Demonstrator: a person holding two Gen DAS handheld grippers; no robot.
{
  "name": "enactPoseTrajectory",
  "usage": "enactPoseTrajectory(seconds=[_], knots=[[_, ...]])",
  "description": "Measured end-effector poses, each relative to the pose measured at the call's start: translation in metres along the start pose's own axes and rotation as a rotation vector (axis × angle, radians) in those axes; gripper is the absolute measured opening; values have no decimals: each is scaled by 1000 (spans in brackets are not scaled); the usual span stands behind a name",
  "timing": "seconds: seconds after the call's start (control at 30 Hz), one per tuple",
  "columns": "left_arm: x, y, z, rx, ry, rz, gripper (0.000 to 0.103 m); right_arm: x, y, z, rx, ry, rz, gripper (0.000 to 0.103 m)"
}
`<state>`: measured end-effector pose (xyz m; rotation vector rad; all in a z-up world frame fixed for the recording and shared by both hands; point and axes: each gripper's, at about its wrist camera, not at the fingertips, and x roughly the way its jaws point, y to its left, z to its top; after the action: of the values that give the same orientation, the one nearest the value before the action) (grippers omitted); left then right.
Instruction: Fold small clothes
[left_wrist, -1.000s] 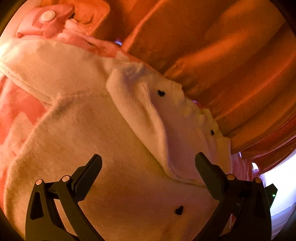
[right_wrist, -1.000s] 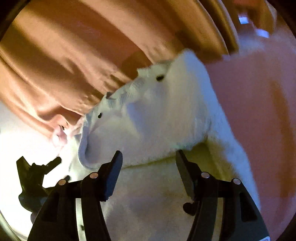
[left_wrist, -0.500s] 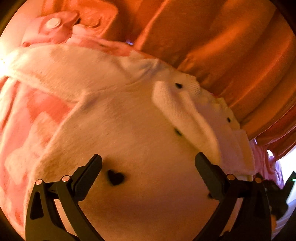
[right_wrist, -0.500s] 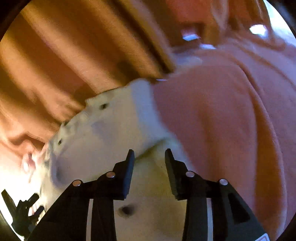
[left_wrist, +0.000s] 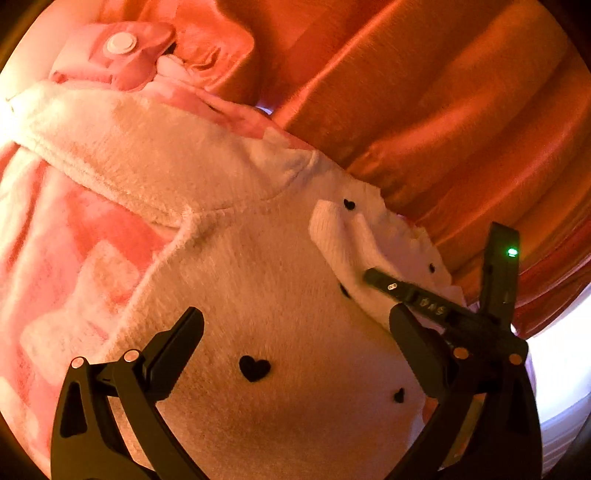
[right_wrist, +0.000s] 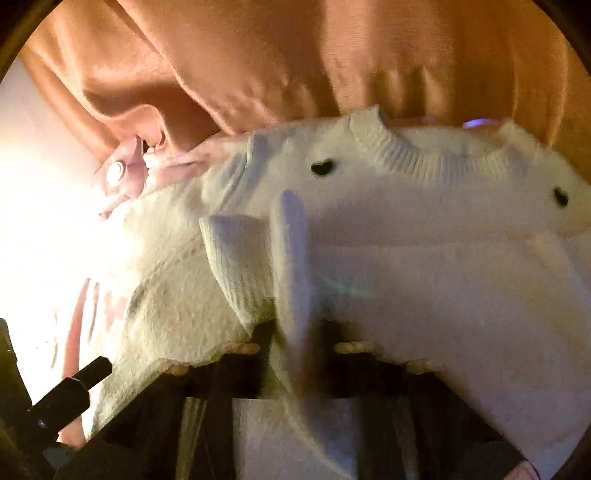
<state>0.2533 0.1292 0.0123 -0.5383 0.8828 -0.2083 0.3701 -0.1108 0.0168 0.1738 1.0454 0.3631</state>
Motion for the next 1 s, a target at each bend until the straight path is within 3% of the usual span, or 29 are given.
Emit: enactPoseTrajectory(seconds=[0.13,0.2,0.23,0.27,0.33,0.4,0.43,0.53,0.67,0.77,0.9,0.93,1.0], knots=[[-8,5,7,-35,-19,-24,98,-82,8,15,-24,-359,-255,8],[-11,5,10,-46,-28,-40,98,-104,17,22,-23,-463,-275,9],[-12,5,10,-47,-32,-47,98,-100,24,26,-24,-450,-234,10],[-12,6,10,-46,-38,-48,98,-82,36,30,-46,-378,-161,16],[-12,8,10,-48,-46,-39,98,-26,60,26,-111,-176,-11,22],[-9,15,11,-63,-35,-22,98,15,68,16,-118,-28,82,25],[-7,18,12,-72,-29,-17,98,23,65,10,-102,-6,97,25],[-1,29,14,-131,-7,-11,98,-11,30,-6,-2,-104,139,26],[15,23,19,-158,15,-6,98,-89,-54,-34,136,-228,55,33],[33,0,24,-109,14,18,98,-130,-105,-56,175,-279,-102,34],[62,-32,22,-50,36,52,98,-122,-150,-69,239,-192,-87,32],[70,-40,21,-26,45,73,98,-118,-157,-72,225,-168,-140,31],[92,-54,18,97,56,245,98,-119,-175,-77,199,-137,-236,22]])
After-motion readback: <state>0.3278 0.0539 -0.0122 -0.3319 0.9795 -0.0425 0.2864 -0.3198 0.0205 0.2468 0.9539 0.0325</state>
